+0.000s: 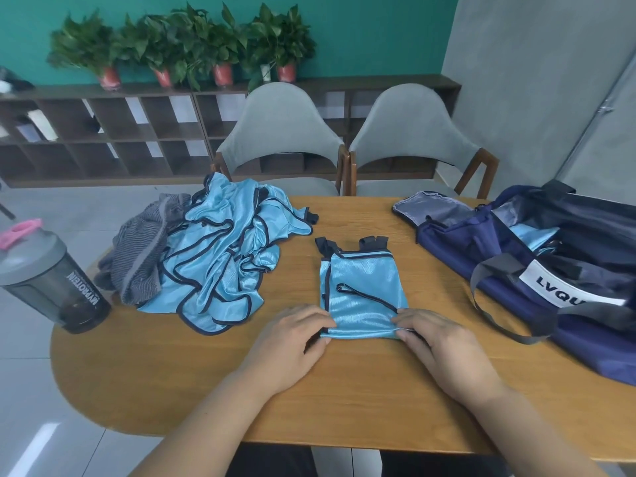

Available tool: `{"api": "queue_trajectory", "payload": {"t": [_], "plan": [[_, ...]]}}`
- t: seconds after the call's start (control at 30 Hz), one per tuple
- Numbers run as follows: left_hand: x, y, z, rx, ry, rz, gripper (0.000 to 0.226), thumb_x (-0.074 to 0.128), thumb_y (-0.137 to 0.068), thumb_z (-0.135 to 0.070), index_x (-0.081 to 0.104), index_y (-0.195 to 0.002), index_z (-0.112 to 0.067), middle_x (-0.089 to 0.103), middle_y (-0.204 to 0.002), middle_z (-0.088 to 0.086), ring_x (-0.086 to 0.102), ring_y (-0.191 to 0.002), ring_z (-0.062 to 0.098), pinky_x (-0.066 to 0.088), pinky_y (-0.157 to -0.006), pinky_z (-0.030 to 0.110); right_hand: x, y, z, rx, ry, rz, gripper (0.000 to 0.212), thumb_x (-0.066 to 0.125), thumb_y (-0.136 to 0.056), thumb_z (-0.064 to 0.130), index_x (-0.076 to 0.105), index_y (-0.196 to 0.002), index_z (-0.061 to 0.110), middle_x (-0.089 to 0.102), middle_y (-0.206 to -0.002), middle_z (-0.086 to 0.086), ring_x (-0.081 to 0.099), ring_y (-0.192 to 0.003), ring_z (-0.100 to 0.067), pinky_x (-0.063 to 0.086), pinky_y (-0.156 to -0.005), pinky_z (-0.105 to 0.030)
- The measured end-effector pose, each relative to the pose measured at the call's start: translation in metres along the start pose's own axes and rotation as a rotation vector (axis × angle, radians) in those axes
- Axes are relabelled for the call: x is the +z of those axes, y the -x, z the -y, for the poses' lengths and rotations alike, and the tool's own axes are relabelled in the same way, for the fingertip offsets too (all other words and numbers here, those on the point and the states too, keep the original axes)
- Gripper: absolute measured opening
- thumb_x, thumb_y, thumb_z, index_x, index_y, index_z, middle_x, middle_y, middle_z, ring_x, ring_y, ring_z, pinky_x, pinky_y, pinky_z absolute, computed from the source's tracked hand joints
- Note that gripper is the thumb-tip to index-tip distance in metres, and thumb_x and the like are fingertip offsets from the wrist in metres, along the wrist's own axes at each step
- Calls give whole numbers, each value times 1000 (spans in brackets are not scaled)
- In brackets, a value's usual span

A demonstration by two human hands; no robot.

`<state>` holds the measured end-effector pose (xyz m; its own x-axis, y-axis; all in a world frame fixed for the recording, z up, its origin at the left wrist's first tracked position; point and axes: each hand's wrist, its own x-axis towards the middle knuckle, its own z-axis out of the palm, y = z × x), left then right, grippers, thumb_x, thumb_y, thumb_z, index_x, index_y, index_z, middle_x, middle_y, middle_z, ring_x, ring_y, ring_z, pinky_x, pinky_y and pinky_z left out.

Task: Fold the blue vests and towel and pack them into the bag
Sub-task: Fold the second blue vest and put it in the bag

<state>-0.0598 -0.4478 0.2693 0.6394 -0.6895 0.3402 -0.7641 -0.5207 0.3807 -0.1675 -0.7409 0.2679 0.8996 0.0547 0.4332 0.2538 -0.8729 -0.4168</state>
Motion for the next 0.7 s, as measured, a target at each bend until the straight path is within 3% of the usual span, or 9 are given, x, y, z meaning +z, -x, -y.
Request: {"api": "queue_trajectory", "payload": {"t": [0.1, 0.3, 0.4, 0.5, 0.6, 0.7], "plan": [[-1, 2, -1, -11, 23, -52, 26, 56, -107, -40, 69, -127, -30, 68, -126, -20, 62, -117, 1, 53, -100, 31, -5, 2, 4, -35, 25, 99, 36, 68, -93, 63, 66, -118, 36, 57, -133, 28, 54, -124, 11, 48, -99, -17], [-7, 5, -9, -130, 209, -177, 23, 71, -100, -35, 75, -121, -28, 74, -109, -22, 68, -100, -2, 55, -87, 22, -12, -2, 9, 27, -122, 4, 14, 71, -99, 32, 71, -113, 32, 65, -117, 23, 67, -107, -3, 56, -86, -32], [-12, -1, -22, -321, 455, -206, 21, 76, -96, -30, 77, -118, -29, 73, -93, -19, 69, -93, 5, 53, -83, 16, -19, -13, 10, 145, -226, -53, 19, 70, -98, 36, 71, -116, 40, 74, -104, 14, 71, -96, -10, 57, -83, -38], [-21, -24, -28, -480, 625, -217, 18, 72, -99, -32, 73, -117, -33, 73, -89, -9, 69, -85, 11, 55, -79, 24, -25, -42, 8, 283, -298, 13, 23, 65, -99, 49, 64, -122, 52, 72, -90, -5, 70, -85, -23, 59, -79, -47], [-26, -53, -24, -673, 674, -221, 9, 67, -102, -35, 68, -110, -35, 73, -98, -9, 70, -93, 12, 53, -78, 25, -21, -82, 4, 326, -193, 68, 12, 63, -101, 43, 67, -111, 46, 70, -84, 4, 64, -79, -17, 54, -71, -36], [-21, -71, -15, -766, 629, -231, 13, 65, -102, -33, 67, -113, -27, 69, -105, -9, 65, -95, 6, 48, -73, 20, -3, -114, 1, 331, -82, 76, 10, 64, -101, 37, 72, -106, 41, 69, -101, 13, 63, -82, -8, 55, -74, -32]]}}
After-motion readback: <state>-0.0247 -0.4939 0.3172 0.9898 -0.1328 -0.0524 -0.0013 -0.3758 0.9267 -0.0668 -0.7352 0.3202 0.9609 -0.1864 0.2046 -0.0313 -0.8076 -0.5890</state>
